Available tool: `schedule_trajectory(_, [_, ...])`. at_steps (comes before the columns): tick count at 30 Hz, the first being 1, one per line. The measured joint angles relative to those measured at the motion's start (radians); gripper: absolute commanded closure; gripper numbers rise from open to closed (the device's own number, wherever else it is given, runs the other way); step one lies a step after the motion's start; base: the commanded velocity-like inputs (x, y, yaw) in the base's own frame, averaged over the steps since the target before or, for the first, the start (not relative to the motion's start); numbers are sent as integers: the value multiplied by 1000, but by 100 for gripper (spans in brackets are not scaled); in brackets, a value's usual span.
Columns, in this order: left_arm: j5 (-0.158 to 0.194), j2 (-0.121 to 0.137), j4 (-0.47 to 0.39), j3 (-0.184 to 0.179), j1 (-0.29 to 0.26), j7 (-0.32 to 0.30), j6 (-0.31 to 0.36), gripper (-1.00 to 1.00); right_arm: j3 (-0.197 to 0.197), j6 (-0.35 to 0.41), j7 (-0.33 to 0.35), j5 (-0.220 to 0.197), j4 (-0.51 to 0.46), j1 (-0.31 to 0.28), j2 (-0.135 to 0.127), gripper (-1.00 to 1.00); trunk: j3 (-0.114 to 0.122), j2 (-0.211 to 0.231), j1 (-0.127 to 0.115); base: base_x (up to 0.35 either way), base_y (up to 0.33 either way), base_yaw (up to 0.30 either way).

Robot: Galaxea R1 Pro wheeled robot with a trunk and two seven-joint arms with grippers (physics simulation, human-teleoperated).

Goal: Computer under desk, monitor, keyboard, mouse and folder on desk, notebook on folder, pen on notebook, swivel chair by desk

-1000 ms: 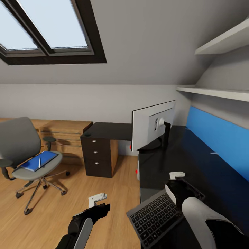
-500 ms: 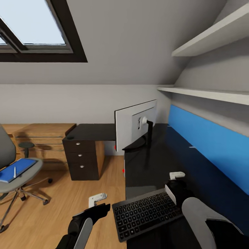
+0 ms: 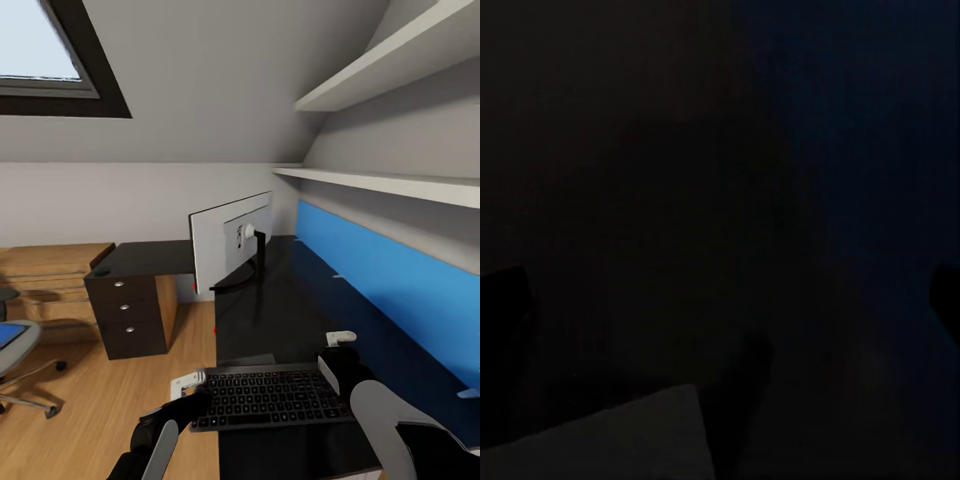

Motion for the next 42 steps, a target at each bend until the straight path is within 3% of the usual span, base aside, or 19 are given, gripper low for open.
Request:
schedule_trajectory(10, [-1,5,-5,6,0,3,-4,-100,0,-3,8,3,0,0,0,-100,0,0,0,0,0,-19])
schedule_trajectory(16, [-4,11,-74,15,0,1,-84,-100,0,-24,12,3,-5,0,-1,-100,0,0,0,0,0,-1])
schedule_trajectory(24, [-4,58,-189,28,22,0,-121,-100,0,-59,16,1,-7,0,-1,-100,0,0,0,0,0,0])
schedule_trajectory(26, [-3,68,-196,49,24,0,-122,-100,0,-66,16,1,-8,0,-2,-100,0,0,0,0,0,0])
schedule_trajectory(31, [0,79,-206,171,27,1,-124,-100,-1,-93,32,0,-10,0,-4,-100,0,0,0,0,0,0])
schedule_trajectory(32, [0,80,-207,211,27,1,-124,-100,-1,-98,48,0,-10,0,-4,-100,0,0,0,0,0,0])
schedule_trajectory(34, [1,80,-208,257,27,0,-124,-100,-1,-103,88,-1,-10,0,-5,-100,0,0,0,0,0,0])
schedule_trajectory(37, [7,81,-208,292,28,0,-124,-100,-2,-107,185,1,-10,0,-15,-100,0,0,0,0,0,0])
schedule_trajectory(42, [15,81,-207,305,28,0,-124,-100,-2,-110,292,-1,-11,0,-45,-100,0,0,0,0,0,0])
